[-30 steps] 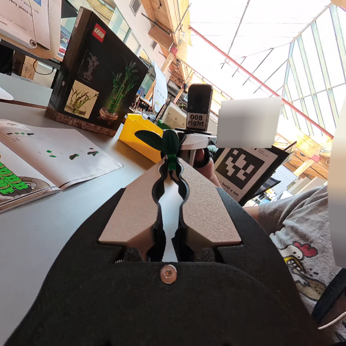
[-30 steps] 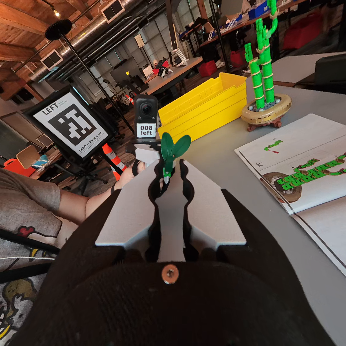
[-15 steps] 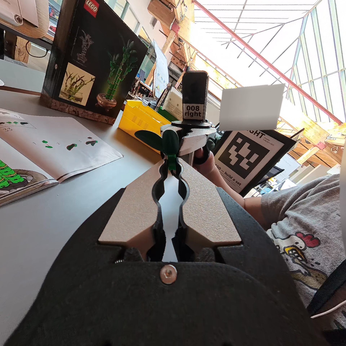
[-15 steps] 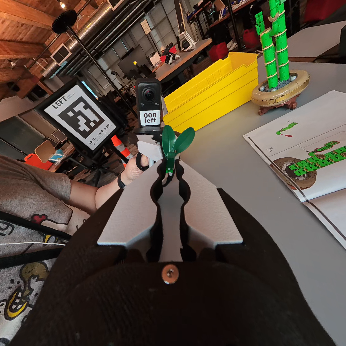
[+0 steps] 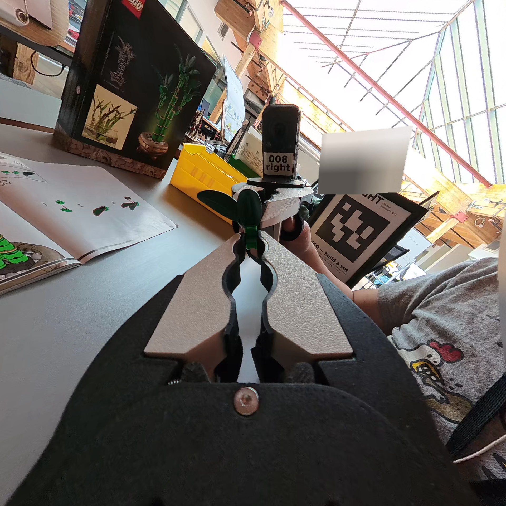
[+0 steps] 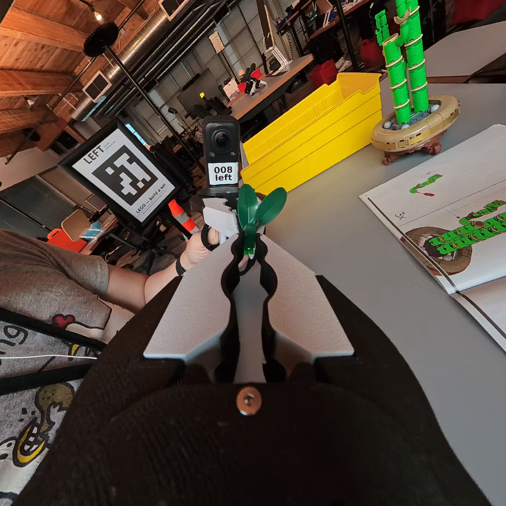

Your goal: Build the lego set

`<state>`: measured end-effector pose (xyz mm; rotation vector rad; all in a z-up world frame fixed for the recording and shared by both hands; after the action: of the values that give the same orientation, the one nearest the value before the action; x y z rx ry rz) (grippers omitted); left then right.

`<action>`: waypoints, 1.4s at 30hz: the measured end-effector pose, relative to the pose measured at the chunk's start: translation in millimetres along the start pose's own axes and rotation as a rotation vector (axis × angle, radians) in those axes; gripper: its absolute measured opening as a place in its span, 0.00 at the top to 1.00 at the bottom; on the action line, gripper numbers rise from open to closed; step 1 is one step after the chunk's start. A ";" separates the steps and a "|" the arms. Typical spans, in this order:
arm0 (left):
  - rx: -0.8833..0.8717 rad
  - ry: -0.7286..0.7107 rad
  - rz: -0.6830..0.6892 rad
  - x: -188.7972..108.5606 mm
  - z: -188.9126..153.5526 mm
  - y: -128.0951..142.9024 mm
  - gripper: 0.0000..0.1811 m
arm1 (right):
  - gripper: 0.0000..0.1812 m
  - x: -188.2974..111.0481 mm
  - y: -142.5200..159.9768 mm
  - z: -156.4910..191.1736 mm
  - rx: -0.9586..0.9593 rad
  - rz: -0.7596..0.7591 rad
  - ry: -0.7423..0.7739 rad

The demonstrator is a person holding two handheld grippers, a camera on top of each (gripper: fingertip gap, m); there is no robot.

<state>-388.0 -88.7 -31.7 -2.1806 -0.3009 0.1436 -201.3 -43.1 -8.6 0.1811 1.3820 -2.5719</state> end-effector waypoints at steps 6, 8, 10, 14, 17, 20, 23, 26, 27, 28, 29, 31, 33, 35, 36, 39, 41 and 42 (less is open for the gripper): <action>-0.055 0.026 -0.028 -2.9 2.9 0.3 0.97 | 0.97 5.3 1.6 -0.4 0.009 -0.056 -0.012; -0.083 0.045 -0.046 -5.8 5.2 -0.4 0.97 | 0.97 9.0 3.0 -1.5 0.032 -0.097 -0.022; -0.086 0.033 -0.048 -7.5 6.7 -0.6 0.97 | 0.97 11.3 4.8 -3.3 0.046 -0.118 -0.020; -0.101 0.034 -0.048 -8.4 8.8 -0.2 0.97 | 0.97 13.1 7.5 -5.1 0.062 -0.146 -0.028; -0.118 0.056 -0.055 -9.1 9.6 -0.2 0.97 | 0.97 14.6 8.5 -4.4 0.036 -0.167 -0.023; -0.120 0.056 -0.053 -9.4 10.0 -0.4 0.97 | 0.97 15.5 9.6 -4.9 0.024 -0.180 -0.020; -0.117 0.044 -0.048 -9.6 10.4 0.2 0.97 | 0.97 16.2 10.9 -6.1 0.028 -0.183 -0.023; -0.104 0.031 -0.030 -9.8 10.2 0.0 0.97 | 0.97 16.1 10.7 -6.5 0.021 -0.160 -0.020; -0.100 0.026 -0.024 -9.8 9.8 0.1 0.97 | 0.97 15.8 10.6 -6.5 0.020 -0.153 -0.017; -0.100 0.024 -0.020 -9.7 9.9 0.2 0.97 | 0.97 15.6 10.7 -6.3 0.015 -0.147 -0.012; -0.103 0.023 -0.016 -9.6 10.1 0.5 0.97 | 0.97 15.7 11.1 -6.2 0.009 -0.141 -0.007; -0.105 0.021 -0.005 -9.9 10.6 1.0 0.97 | 0.97 15.7 11.6 -6.5 0.001 -0.120 0.000; -0.098 0.020 0.006 -9.6 10.2 1.1 0.97 | 0.97 15.0 11.3 -6.4 -0.001 -0.104 -0.009; -0.092 0.020 0.019 -9.5 10.0 1.0 0.97 | 0.97 14.8 11.7 -7.1 0.002 -0.092 -0.015; -0.091 0.018 0.022 -9.4 10.1 1.0 0.97 | 0.97 14.9 12.1 -7.4 0.003 -0.092 -0.016; -0.092 0.012 0.032 -9.5 10.9 1.5 0.97 | 0.97 15.3 12.4 -7.7 -0.002 -0.075 -0.003; -0.090 0.009 0.037 -9.5 11.0 1.7 0.97 | 0.97 15.4 12.9 -7.6 -0.003 -0.067 0.003; -0.088 0.007 0.041 -9.3 11.1 1.9 0.97 | 0.97 15.3 13.1 -7.5 -0.002 -0.066 0.003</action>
<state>-399.1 -83.6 -39.8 -2.2747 -0.2637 0.1485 -212.9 -45.8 -26.5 0.1406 1.4148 -2.6244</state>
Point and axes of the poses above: each gripper's, where its closed fingertips meet, x out along the fingers, y out of its underside, z = x × y across the jaws, the point moved 10 cm from there along -x, back along the fingers, and after that the axes turned 7 degrees about z, right-handed, at the moved point
